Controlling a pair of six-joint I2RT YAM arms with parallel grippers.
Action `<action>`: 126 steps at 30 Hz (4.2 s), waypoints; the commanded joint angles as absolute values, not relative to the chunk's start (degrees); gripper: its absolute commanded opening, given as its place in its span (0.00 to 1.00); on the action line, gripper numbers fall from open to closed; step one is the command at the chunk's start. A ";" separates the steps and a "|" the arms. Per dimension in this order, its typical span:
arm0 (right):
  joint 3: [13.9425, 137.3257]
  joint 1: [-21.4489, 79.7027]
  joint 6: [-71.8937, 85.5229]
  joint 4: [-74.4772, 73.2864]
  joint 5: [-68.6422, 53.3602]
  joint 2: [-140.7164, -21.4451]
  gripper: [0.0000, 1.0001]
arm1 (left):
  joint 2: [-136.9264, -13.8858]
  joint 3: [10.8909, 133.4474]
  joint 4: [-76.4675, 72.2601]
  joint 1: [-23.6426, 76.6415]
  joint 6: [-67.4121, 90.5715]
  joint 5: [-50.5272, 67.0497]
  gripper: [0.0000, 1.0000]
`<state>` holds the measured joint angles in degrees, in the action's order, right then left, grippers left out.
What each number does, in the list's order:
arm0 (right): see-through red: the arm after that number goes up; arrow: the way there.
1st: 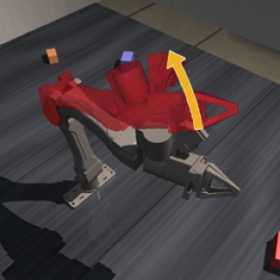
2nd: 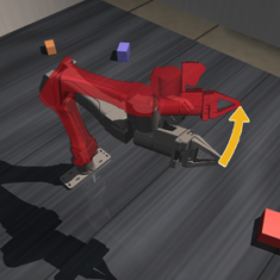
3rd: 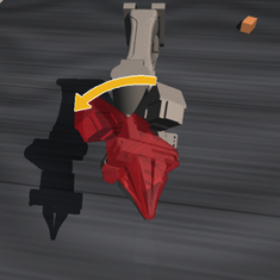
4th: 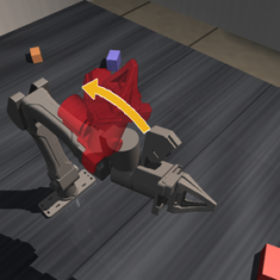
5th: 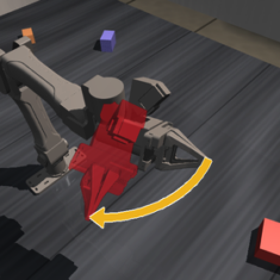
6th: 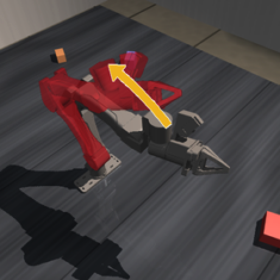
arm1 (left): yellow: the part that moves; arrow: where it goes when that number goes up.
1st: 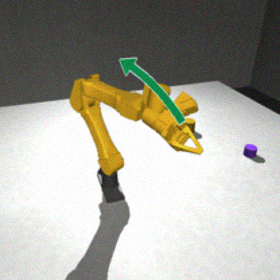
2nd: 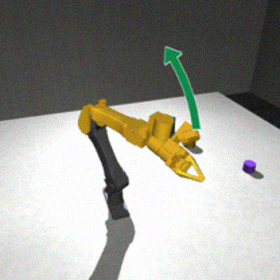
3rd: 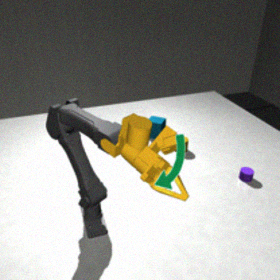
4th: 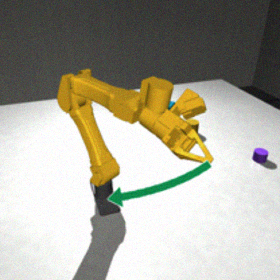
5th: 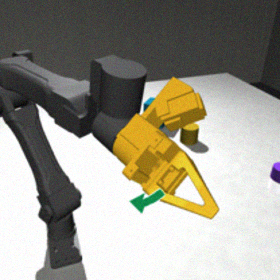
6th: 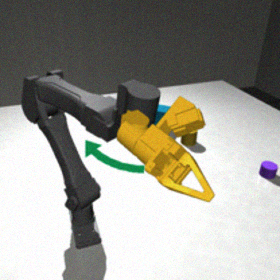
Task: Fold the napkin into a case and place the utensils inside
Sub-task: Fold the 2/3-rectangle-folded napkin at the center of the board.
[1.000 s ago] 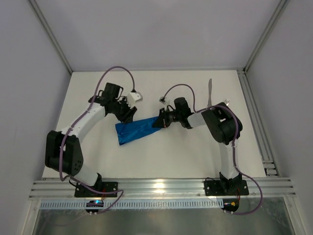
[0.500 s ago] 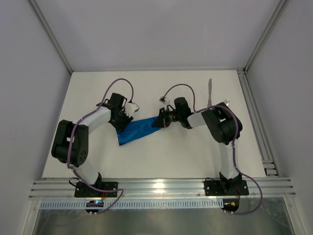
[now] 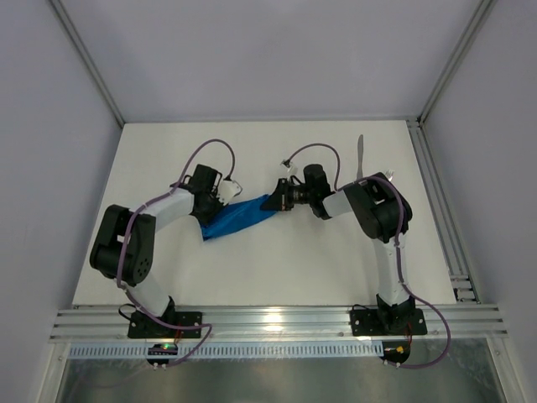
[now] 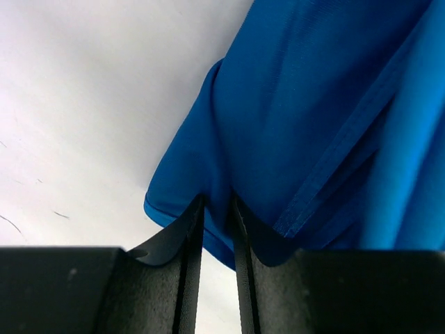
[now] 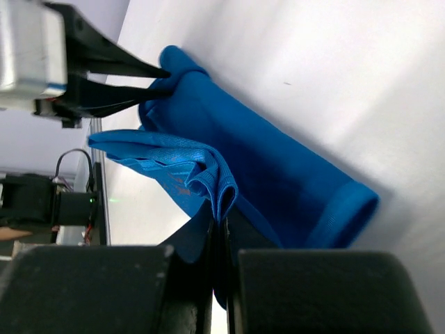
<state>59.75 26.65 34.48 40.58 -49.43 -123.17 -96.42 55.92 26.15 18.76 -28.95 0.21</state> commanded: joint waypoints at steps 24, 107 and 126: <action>60.73 24.52 41.49 28.92 -37.18 -122.26 0.04 | -88.07 55.98 23.82 15.56 -25.84 7.29 0.50; 77.59 26.19 21.81 9.95 -38.15 -114.43 0.50 | -96.33 61.79 33.22 14.06 -40.87 28.65 0.07; 87.99 27.16 10.03 -20.47 -28.83 -125.60 0.35 | -98.70 63.63 36.30 16.43 -42.10 27.33 0.08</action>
